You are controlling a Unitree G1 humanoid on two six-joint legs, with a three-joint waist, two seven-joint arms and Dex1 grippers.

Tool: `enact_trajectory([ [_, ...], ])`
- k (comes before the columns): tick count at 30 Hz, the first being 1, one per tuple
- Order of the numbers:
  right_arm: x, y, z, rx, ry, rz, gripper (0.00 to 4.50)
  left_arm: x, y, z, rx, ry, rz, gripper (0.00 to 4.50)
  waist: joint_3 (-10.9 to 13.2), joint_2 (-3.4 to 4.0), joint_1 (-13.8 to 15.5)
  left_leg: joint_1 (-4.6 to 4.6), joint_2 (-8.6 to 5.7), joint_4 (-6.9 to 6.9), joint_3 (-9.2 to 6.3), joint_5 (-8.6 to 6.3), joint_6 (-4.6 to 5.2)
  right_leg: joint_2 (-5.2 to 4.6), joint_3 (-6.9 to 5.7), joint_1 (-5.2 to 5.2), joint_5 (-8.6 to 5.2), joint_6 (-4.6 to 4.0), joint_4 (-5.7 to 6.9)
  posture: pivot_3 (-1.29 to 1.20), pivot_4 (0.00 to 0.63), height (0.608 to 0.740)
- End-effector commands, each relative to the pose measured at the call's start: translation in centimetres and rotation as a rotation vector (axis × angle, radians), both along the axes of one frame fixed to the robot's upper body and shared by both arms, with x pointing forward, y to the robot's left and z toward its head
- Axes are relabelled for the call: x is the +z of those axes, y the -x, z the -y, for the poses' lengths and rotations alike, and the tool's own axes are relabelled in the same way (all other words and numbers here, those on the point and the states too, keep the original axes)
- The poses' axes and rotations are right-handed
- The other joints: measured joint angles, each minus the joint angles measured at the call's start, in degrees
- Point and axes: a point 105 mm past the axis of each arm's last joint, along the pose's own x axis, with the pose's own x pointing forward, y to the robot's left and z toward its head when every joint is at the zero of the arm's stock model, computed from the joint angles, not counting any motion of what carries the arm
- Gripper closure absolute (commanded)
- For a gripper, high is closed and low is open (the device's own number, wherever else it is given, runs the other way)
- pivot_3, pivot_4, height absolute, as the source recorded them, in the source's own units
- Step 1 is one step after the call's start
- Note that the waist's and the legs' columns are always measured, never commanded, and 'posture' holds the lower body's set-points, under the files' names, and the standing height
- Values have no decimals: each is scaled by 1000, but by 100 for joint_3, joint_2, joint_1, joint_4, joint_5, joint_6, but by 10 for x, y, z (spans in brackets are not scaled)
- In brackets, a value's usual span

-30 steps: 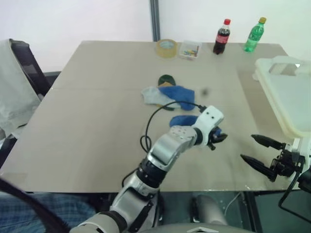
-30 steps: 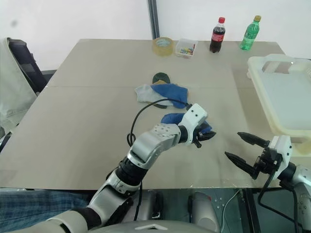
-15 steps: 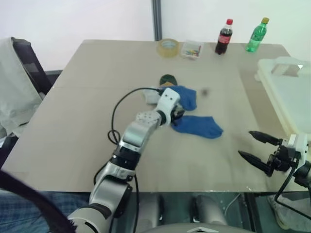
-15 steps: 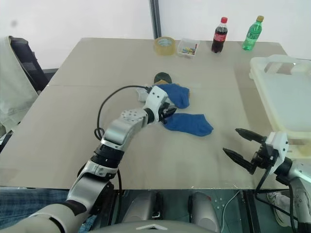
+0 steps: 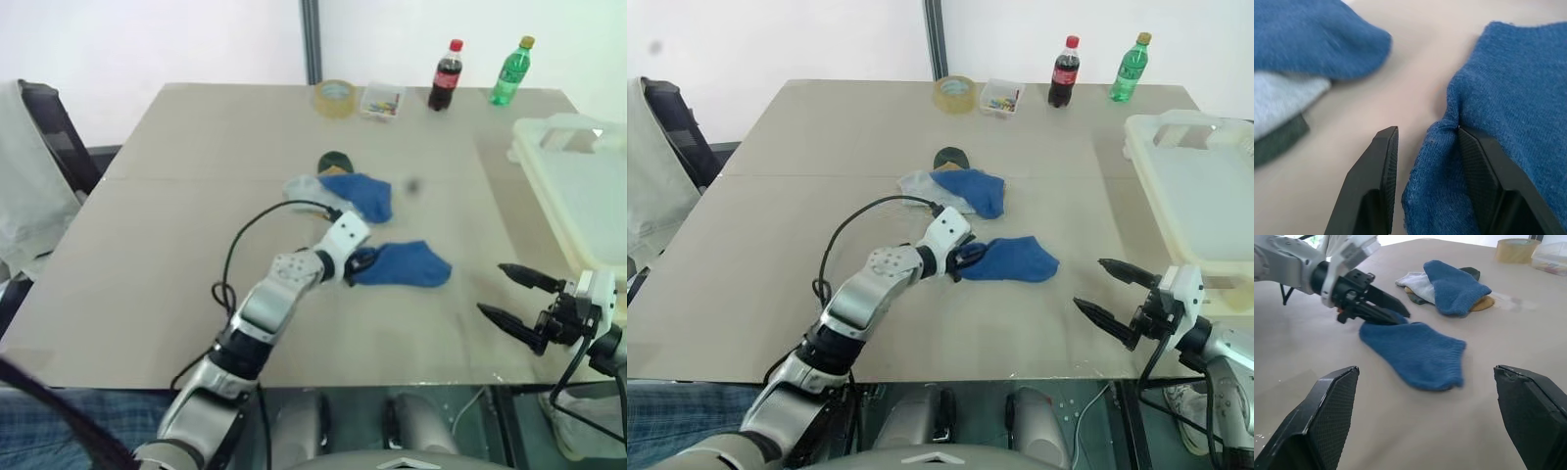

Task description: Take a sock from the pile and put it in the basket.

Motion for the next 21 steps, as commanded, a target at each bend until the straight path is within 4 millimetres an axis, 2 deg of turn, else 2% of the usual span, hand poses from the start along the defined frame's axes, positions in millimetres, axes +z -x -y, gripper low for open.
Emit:
enact_trajectory([
  [1,9,1,0,-3,0,46,0,-12,14,-9,-12,-68,-34,2462,-1,1,2,1,0,0,0,0,0,-3,0,0,0,0,0,0,150,735],
  [6,9,0,-2,3,-2,48,0,-12,21,-16,13,-93,-35,2462,-1,1,9,1,0,1,-1,0,0,-4,-1,0,0,-1,0,0,150,735],
  [12,10,-4,-2,5,-2,55,0,-8,35,-12,10,-45,-39,2462,-1,1,11,1,0,0,1,0,0,-3,0,0,0,0,0,0,150,735],
  [16,12,-6,-2,6,0,61,0,8,32,-8,15,63,12,2462,0,0,21,0,-1,1,0,0,1,-5,-1,0,0,-1,-1,0,150,735],
  [20,13,-7,-1,1,5,68,0,12,30,-16,45,94,5,1275,1,0,16,-2,-2,1,0,0,1,-4,-2,0,-1,-1,-1,0,150,735],
  [21,13,-7,-1,0,5,69,0,15,27,-18,61,97,26,1275,1,0,15,-2,-2,1,0,0,1,-4,-2,0,-1,-1,-1,0,150,735],
])
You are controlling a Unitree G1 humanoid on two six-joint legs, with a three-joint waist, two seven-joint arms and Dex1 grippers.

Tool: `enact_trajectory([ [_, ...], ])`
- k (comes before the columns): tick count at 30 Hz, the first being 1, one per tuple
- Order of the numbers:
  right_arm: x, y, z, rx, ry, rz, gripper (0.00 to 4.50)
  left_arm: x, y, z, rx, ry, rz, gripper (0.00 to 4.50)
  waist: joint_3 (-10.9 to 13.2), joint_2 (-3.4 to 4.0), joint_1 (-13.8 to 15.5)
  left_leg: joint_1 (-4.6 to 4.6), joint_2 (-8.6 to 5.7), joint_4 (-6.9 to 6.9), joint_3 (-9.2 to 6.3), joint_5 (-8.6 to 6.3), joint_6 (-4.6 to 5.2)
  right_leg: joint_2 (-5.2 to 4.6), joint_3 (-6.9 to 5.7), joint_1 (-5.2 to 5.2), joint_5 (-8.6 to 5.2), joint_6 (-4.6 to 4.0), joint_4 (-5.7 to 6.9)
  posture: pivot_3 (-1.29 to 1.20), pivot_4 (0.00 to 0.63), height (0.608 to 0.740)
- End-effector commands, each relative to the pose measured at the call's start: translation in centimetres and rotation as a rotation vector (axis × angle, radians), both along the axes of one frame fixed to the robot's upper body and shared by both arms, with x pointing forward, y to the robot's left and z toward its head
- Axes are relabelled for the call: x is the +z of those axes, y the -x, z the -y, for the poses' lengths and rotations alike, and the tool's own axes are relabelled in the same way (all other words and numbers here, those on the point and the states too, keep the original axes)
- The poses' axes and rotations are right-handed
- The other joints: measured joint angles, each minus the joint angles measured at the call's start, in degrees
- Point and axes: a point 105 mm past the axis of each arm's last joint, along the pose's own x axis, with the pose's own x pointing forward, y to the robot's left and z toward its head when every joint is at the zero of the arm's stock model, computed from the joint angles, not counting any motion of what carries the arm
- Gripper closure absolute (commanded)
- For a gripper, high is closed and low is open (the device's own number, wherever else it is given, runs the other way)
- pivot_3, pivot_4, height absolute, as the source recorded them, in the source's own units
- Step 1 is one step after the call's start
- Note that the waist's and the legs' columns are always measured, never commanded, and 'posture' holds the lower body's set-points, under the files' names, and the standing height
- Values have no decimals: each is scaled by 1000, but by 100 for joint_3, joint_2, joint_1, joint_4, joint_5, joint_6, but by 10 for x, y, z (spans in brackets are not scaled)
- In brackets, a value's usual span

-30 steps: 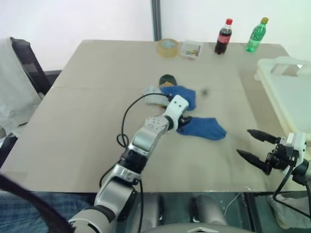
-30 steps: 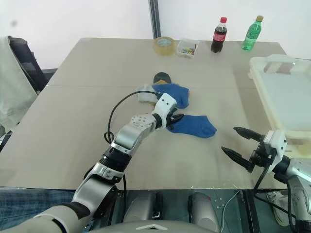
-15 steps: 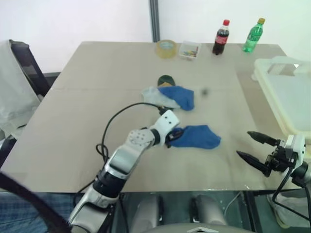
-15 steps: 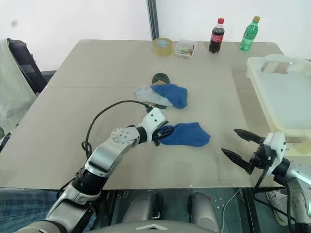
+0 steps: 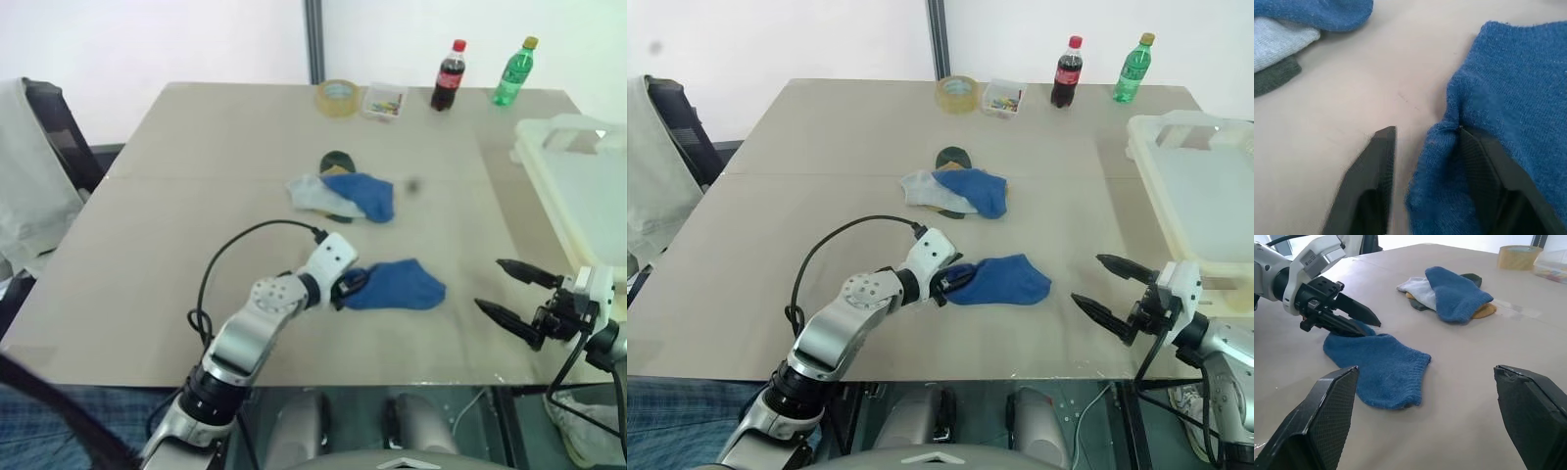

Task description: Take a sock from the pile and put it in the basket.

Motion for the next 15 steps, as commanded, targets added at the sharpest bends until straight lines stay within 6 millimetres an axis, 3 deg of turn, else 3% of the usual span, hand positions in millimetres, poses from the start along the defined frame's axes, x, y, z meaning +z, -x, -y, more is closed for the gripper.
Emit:
enact_trajectory([
  [1,10,-2,1,-5,8,49,0,19,-8,-6,35,40,85,1275,0,0,-1,0,0,0,0,0,0,0,0,0,0,0,0,0,150,735],
  [8,11,-6,-1,-4,0,58,0,57,-62,1,118,71,240,1275,3,-5,18,-6,-8,13,-2,1,2,19,-9,3,1,2,2,0,150,735],
  [12,12,-9,-3,-1,1,66,0,53,-94,14,111,-23,328,1275,3,-5,2,-9,-10,13,6,-1,4,29,-11,-1,3,5,-5,0,150,735],
  [15,13,-10,-3,-2,4,70,0,51,-107,26,94,-31,343,1275,5,-8,2,-11,-9,10,7,-1,4,32,-12,-4,3,6,-6,0,150,735],
])
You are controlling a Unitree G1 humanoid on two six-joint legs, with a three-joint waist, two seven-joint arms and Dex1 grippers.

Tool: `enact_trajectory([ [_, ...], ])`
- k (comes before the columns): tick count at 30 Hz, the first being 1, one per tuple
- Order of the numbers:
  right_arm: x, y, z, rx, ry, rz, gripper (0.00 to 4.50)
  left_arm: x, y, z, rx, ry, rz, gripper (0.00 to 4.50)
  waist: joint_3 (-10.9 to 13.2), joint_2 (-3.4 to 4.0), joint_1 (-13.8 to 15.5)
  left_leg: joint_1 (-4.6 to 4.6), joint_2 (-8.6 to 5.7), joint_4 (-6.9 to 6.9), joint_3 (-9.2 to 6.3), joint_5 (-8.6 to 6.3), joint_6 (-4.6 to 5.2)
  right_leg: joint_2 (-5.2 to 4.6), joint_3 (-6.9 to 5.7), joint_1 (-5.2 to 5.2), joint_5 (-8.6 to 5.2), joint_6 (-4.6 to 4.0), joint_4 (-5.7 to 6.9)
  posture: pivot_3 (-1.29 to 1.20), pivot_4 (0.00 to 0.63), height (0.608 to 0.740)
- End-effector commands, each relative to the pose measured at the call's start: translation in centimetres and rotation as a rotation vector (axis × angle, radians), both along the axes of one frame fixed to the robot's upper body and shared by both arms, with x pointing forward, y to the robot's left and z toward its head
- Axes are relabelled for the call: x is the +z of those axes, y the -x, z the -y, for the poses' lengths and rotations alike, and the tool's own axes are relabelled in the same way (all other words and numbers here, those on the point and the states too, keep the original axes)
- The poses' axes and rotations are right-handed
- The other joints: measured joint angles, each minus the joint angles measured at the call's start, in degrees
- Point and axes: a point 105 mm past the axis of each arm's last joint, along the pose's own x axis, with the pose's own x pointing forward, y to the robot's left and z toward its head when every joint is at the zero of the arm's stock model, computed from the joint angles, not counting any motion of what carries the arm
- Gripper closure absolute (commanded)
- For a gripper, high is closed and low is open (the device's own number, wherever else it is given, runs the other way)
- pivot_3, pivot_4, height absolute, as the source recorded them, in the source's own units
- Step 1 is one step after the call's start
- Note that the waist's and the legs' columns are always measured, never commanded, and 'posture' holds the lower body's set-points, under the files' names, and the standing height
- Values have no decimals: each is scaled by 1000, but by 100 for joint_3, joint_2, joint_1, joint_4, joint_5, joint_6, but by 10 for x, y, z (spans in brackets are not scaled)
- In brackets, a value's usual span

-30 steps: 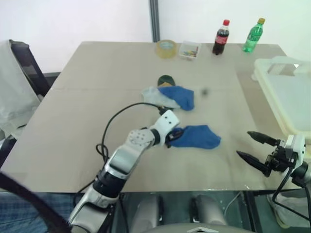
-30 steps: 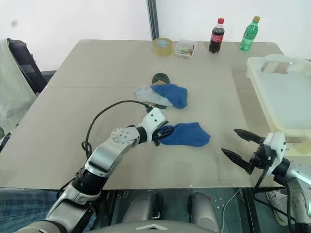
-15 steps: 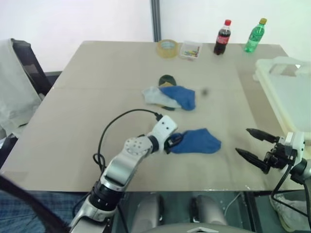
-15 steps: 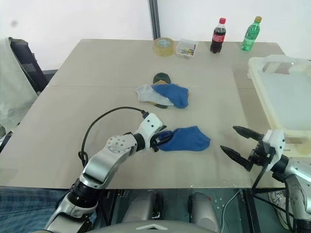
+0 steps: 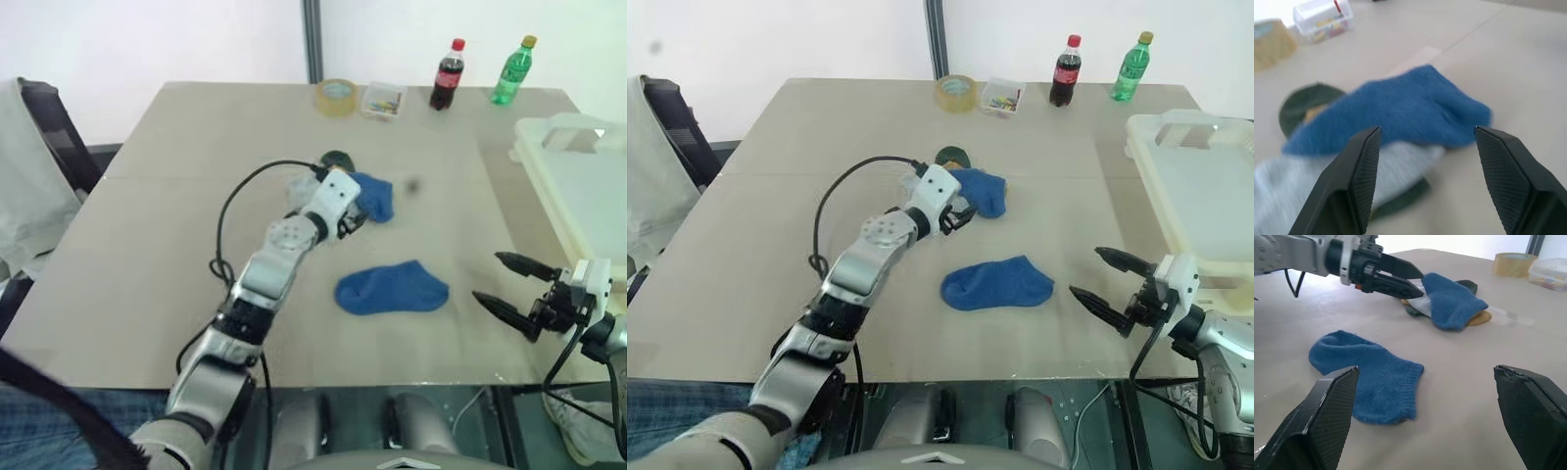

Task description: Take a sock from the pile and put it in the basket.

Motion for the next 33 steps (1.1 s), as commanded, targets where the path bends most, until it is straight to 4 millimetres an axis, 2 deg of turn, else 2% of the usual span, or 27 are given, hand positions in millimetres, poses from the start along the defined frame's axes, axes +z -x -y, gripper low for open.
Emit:
enact_trajectory([
  [1,8,-1,-1,-1,7,42,0,3,-12,23,-44,-7,48,1275,1,-2,1,-1,0,-1,0,0,0,0,0,-1,0,0,0,0,150,735],
  [4,9,-2,-1,-4,7,44,0,-4,-19,40,-71,-38,47,1275,3,-4,2,-24,1,-1,-1,1,-1,1,-1,-23,0,1,1,0,150,735],
  [9,9,-3,-2,-11,7,48,0,-9,-29,44,-33,-25,14,1275,2,-4,3,-79,-1,24,-10,2,-3,3,-11,-67,1,3,14,0,150,735],
  [12,8,-3,-3,-16,6,46,0,-9,-31,43,-12,-21,11,2040,2,-4,-1,-78,-1,25,-10,2,-3,3,-11,-68,1,4,16,0,150,735],
  [15,7,-2,-3,-18,5,45,0,-9,-29,45,-21,-25,16,3462,2,-4,-1,-76,0,25,-11,3,-4,4,-12,-68,1,4,20,0,150,735],
  [16,7,-1,-3,-19,5,46,0,-9,-29,46,-27,-29,22,3633,2,-4,2,-76,0,26,-11,3,-5,4,-12,-67,1,4,21,0,150,735],
  [17,6,-1,-3,-19,4,45,0,-7,-27,48,-36,-28,30,4194,2,-4,3,-77,0,28,-11,4,-6,4,-12,-67,1,4,22,0,150,735],
  [18,6,0,-3,-19,4,44,0,-5,-26,50,-43,-24,35,4467,2,-4,2,-77,0,29,-11,5,-8,4,-12,-67,1,4,22,0,150,735],
  [24,4,1,-3,-23,3,40,0,13,-10,67,-93,26,16,4467,2,-3,2,-80,0,32,-10,10,-18,4,-11,-68,2,4,23,0,150,735],
  [27,3,1,-2,-26,6,38,0,16,2,77,-84,39,-57,4467,2,-3,1,-81,0,34,-11,11,-18,4,-11,-68,2,4,22,0,150,735],
  [33,2,1,1,-31,12,37,0,-2,22,97,66,39,-261,4467,2,-3,-2,-81,0,44,-14,8,-14,7,-10,-67,1,5,27,0,150,735],
])
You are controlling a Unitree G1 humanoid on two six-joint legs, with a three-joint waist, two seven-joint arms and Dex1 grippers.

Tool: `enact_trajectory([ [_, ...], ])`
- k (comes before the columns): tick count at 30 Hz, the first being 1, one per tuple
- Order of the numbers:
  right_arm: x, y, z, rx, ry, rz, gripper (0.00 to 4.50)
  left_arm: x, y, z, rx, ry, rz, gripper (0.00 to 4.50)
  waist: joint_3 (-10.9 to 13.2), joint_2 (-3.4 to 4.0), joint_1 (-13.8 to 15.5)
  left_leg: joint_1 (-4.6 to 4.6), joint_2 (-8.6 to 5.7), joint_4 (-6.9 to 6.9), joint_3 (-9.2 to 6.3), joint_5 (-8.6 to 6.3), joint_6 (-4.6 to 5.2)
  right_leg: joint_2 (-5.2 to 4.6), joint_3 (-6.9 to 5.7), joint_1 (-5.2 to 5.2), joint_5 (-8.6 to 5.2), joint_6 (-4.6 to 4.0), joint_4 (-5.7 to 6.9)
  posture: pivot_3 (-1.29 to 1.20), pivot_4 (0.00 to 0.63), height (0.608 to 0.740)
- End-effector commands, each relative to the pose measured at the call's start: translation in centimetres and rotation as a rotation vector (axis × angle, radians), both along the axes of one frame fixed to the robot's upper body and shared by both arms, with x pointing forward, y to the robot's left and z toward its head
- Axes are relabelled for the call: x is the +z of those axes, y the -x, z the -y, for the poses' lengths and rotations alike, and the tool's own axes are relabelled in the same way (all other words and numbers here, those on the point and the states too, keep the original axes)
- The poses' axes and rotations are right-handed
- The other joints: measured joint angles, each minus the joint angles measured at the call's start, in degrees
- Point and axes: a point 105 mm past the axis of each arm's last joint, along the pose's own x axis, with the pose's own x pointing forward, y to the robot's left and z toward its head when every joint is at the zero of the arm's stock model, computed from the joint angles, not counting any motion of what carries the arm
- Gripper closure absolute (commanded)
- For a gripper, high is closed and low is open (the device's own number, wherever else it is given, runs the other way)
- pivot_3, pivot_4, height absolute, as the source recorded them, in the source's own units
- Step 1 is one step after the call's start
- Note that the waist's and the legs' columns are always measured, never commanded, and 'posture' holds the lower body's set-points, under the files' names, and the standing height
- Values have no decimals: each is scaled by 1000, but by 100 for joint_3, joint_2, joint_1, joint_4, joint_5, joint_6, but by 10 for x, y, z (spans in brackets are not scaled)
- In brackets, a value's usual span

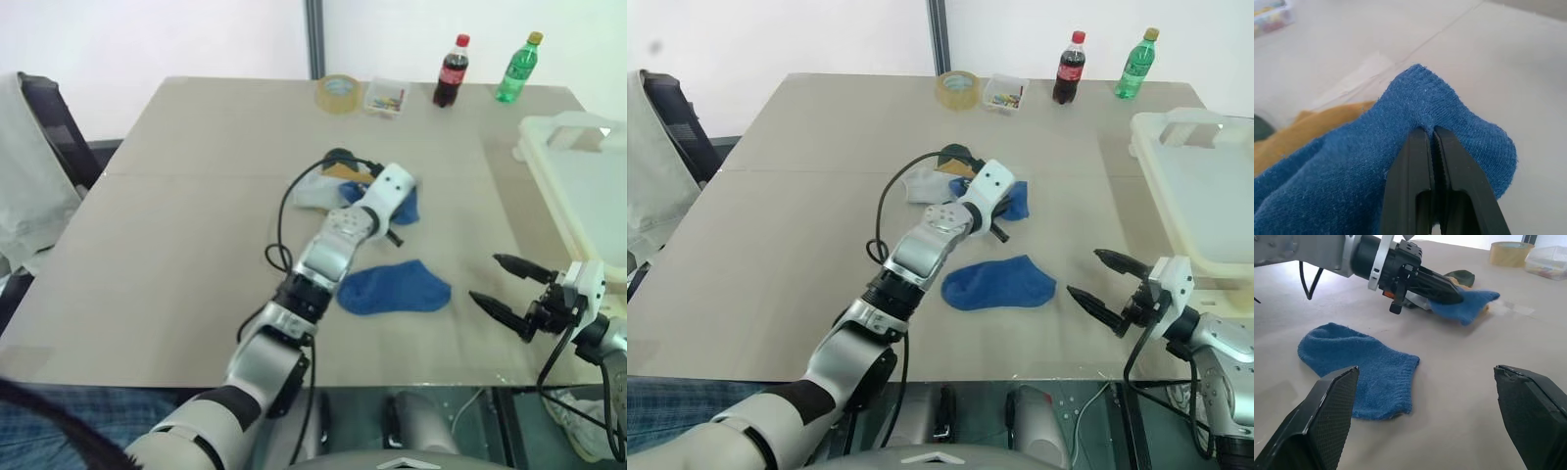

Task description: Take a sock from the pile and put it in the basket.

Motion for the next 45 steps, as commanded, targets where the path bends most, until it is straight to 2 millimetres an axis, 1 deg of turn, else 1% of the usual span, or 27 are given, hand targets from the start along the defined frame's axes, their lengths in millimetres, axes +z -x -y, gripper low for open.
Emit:
enact_trajectory([
  [1,8,2,2,2,3,43,0,-1,10,13,70,20,-58,4467,0,0,-11,1,0,1,-1,-6,9,0,0,0,0,0,1,0,150,735],
  [3,8,2,3,0,5,44,0,0,15,23,50,36,-28,4467,0,0,-26,3,5,1,0,-6,10,7,5,-1,0,0,2,0,150,735],
  [5,8,3,5,-7,7,43,0,-2,17,27,32,40,-26,4467,-1,3,-13,5,8,1,-3,-5,9,8,3,-1,0,-1,8,0,150,735],
  [6,8,3,5,-12,8,42,0,-4,17,28,24,32,-26,3804,-1,3,-7,6,8,1,-4,-5,9,8,3,-1,0,-1,9,0,150,735],
  [7,8,2,7,-24,14,41,0,-6,17,27,23,33,-41,3505,-1,3,-5,5,7,2,-4,-5,9,7,2,-1,1,-1,9,0,150,735],
  [8,7,1,10,-52,34,34,0,-7,18,27,22,41,-60,2978,-1,3,-2,5,6,3,-3,-5,9,6,3,0,1,-1,9,0,150,735],
  [10,3,-2,16,-110,75,13,0,-7,23,28,-6,77,-99,2065,-1,3,0,2,4,7,-2,-5,9,3,3,0,1,-1,8,0,150,735],
  [11,3,-3,16,-116,75,11,0,-5,29,32,-54,106,-121,1656,-1,3,-1,1,4,9,-1,-5,8,2,5,0,1,-1,7,0,150,735],
  [12,4,-5,15,-118,70,12,0,-3,36,35,-104,131,-141,1078,-1,3,-4,-1,4,10,1,-4,8,0,5,0,1,-1,7,0,150,735],
  [13,5,-6,15,-125,67,12,0,-2,43,37,-147,149,-156,794,-1,3,-4,-1,4,10,2,1,-2,0,7,-1,1,-1,6,0,150,735],
  [15,6,-13,13,-155,68,3,0,-2,50,36,-186,161,-167,794,-1,4,-5,0,5,10,3,3,-4,0,8,-1,1,-1,6,0,150,735],
  [18,2,-27,9,-205,90,-16,0,1,55,27,-224,164,-150,794,-2,5,-18,1,5,12,3,4,-6,1,8,-1,1,-2,8,0,150,735],
  [19,-1,-33,5,-206,104,-34,0,6,50,20,-216,173,-143,794,-3,8,-21,3,6,13,4,3,-5,2,10,0,1,-2,10,0,150,735],
  [20,-3,-41,-1,-212,104,-50,0,16,41,11,-203,186,-106,794,-3,8,-39,6,7,14,4,2,-3,3,10,0,1,-3,14,0,150,735],
  [23,-4,-62,-14,-245,64,-126,0,41,21,-11,-185,208,-18,794,-3,9,-84,10,11,22,4,0,1,9,12,-4,3,-5,31,0,150,735],
  [26,-4,-72,-25,-232,53,-181,0,56,7,-27,-157,227,9,794,-3,11,-51,7,9,23,-3,1,-1,7,6,-6,2,-7,39,0,150,735],
  [27,-4,-73,-27,-230,53,-193,0,59,5,-31,-150,229,16,794,-3,11,-18,3,8,23,-4,1,-2,6,5,-5,2,-6,37,0,150,735],
  [28,-6,-76,-29,-238,61,-209,0,62,-2,-38,-126,233,22,794,-3,11,4,3,6,23,-3,3,-5,5,5,-5,2,-5,34,0,150,735],
  [31,-12,-84,-37,-237,83,-252,0,54,-23,-62,-31,165,48,794,-3,11,3,-7,4,23,-1,7,-11,3,4,-4,2,-3,12,0,150,735],
  [33,-18,-85,-37,-242,96,-285,0,46,-29,-69,-16,124,50,794,-2,10,3,-11,2,21,2,5,-8,2,5,-5,2,-2,4,0,150,735],
  [35,-21,-87,-36,-252,105,-294,0,39,-30,-72,-19,111,35,794,-2,10,6,-16,2,21,2,4,-7,1,3,-6,2,-2,2,0,150,735],
  [36,-22,-87,-35,-257,109,-294,534,35,-30,-73,-22,99,34,690,-2,10,1,-17,2,21,2,4,-7,1,2,-7,2,-2,2,0,150,735],
  [37,-23,-88,-34,-259,115,-293,862,33,-29,-74,-28,90,34,690,-2,9,1,-17,2,21,3,4,-7,0,3,-7,3,-1,2,0,150,735],
  [38,-24,-88,-33,-259,120,-291,1334,32,-27,-73,-38,84,38,690,-2,9,1,-17,2,22,2,4,-7,1,2,-6,3,-1,2,0,150,735],
  [40,-24,-88,-32,-261,129,-285,2420,32,-23,-68,-72,67,64,690,-2,9,-4,-15,2,22,2,4,-7,1,3,-6,4,1,4,0,150,735],
  [41,-25,-88,-32,-261,133,-282,2707,32,-20,-66,-91,52,80,690,-2,9,-8,-13,2,22,3,4,-7,1,4,-6,4,1,6,0,150,735],
  [45,-26,-87,-30,-260,160,-272,4287,36,-6,-55,-181,-5,132,690,-2,10,-14,-12,4,22,4,4,-7,3,5,-6,5,2,8,0,150,735],
])
